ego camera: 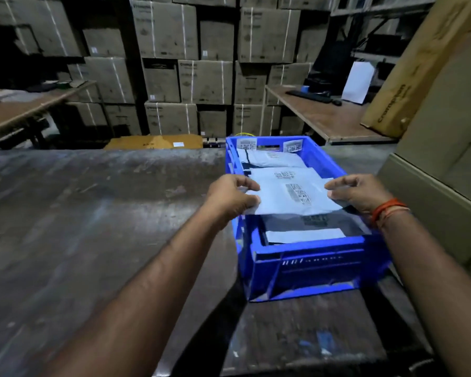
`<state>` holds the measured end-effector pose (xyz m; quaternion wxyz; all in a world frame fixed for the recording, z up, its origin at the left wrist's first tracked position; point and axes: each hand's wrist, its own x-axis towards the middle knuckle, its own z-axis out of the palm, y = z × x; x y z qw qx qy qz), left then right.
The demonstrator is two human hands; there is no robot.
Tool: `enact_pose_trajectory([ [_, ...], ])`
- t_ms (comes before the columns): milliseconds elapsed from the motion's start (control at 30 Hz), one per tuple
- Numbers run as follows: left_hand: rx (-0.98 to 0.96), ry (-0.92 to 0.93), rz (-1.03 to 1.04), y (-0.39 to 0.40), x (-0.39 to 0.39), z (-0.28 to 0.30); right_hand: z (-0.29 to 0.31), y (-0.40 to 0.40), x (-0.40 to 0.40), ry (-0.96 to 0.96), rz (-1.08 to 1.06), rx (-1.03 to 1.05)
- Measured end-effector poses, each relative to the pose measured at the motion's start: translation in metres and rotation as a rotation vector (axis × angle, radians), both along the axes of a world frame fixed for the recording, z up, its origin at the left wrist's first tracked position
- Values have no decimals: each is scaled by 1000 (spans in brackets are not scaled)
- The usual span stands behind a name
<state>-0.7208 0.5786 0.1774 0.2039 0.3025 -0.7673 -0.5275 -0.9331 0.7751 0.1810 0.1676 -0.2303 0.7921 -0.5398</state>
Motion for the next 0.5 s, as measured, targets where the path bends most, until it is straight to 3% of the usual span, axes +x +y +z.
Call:
enact_pose_trajectory([
  [167, -550, -373, -27, 36, -29, 4, -17, 28, -22, 119, -14, 281],
  [333, -778, -656, -146, 57, -41, 8, -24, 35, -25, 266, -32, 461],
  [500, -956, -752, -125, 71, -40, 7, -22, 36, -22, 339, -68, 564],
])
